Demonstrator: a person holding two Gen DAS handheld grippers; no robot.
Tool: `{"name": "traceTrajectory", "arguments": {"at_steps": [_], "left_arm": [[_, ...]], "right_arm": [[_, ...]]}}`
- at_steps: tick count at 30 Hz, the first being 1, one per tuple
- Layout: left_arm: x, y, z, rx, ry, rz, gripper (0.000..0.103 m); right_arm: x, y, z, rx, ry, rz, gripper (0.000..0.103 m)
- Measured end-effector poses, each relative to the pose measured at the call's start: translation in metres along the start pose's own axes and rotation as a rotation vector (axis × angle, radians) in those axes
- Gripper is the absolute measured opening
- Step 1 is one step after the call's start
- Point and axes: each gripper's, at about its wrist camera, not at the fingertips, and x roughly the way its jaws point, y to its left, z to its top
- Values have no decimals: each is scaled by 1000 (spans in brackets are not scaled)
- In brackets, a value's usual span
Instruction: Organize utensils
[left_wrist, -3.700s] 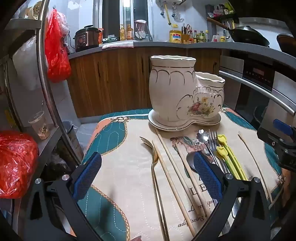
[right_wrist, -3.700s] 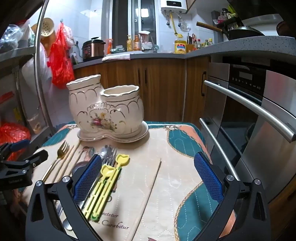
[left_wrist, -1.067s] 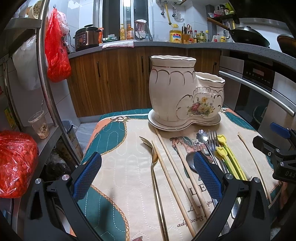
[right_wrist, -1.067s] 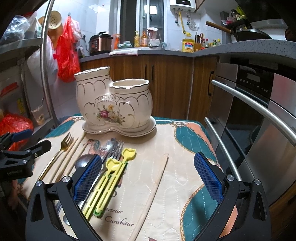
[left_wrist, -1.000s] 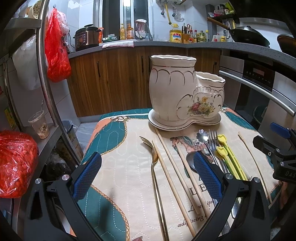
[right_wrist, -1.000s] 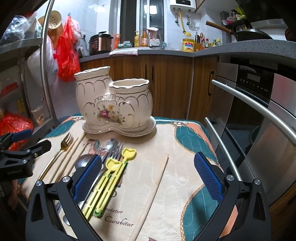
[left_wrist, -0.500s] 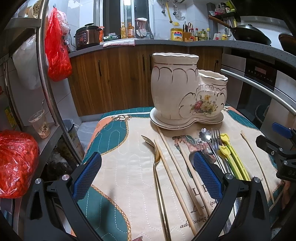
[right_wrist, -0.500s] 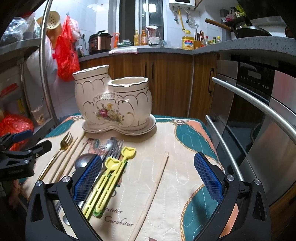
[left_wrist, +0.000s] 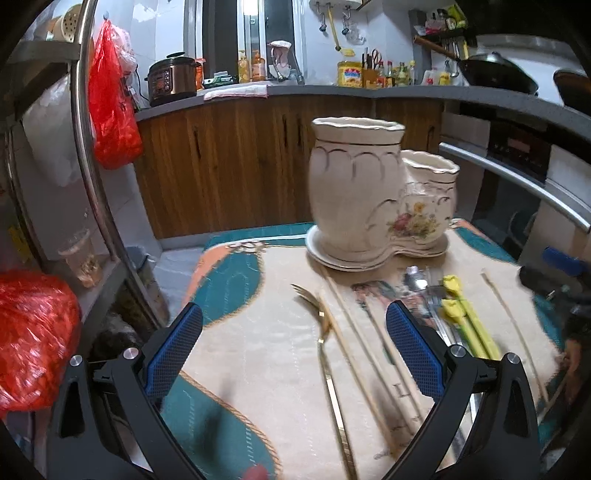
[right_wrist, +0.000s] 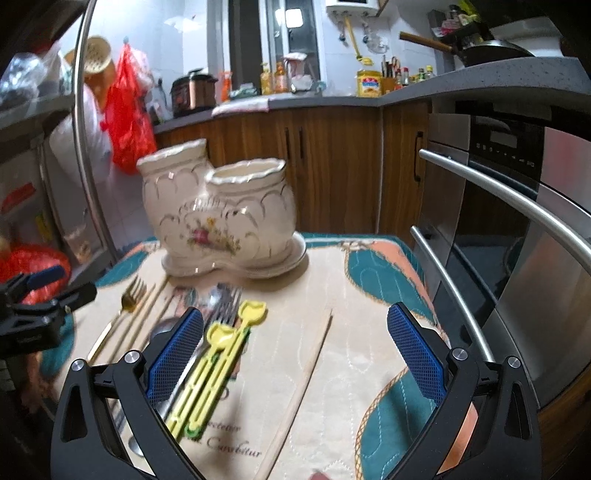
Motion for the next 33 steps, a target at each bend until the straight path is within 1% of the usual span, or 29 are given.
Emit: {"name": "traceTrajectory", "arguments": {"at_steps": [4,7,9,11,13,16,17,19,21,23,25,28,29,32,33], "left_arm": [[4,10,13,-15,3,14,98],[-4,18,25,-39,-45,34,98],[-11,18,34,-25,-73,62,98],[-14,15,43,1,-70,79,98],[-17,12,46,8,-77,63,98],[-22,7,38,10,-154,36,98],[-20,5,35,10,-140,25,98],[-10,2,31,0,-69,4,98],[-2,4,24,-38,-22,-37,98],[1,7,18,-58,-18,-48,98],[3,9,12,-54,-20,-41,98],[8,6,7,-46,12,-75,98],[9,5,6,-42,19,-84,98],[11,1,3,-17,30,-90,98],[11,1,3,-15,34,-93,98]], "right_arm": [[-2,-3,7,3,-23,9,99],[-4,-1,15,-32,-29,6,99],[-5,-2,21,-62,-41,-10,99],[-8,-3,25,-81,-50,-29,99],[-9,-7,27,-72,-43,-21,99],[-9,-15,24,-52,-5,15,99],[-9,-16,23,-46,4,26,99],[-7,-17,17,-43,44,42,99],[-7,-16,10,-52,66,42,99],[-7,-12,4,-64,81,47,99],[-4,-9,1,-71,105,55,99],[5,-5,-2,-66,158,54,98],[10,-3,-2,-64,187,61,97],[19,5,-3,-69,233,98,92],[25,10,-4,-77,259,104,83]]}}
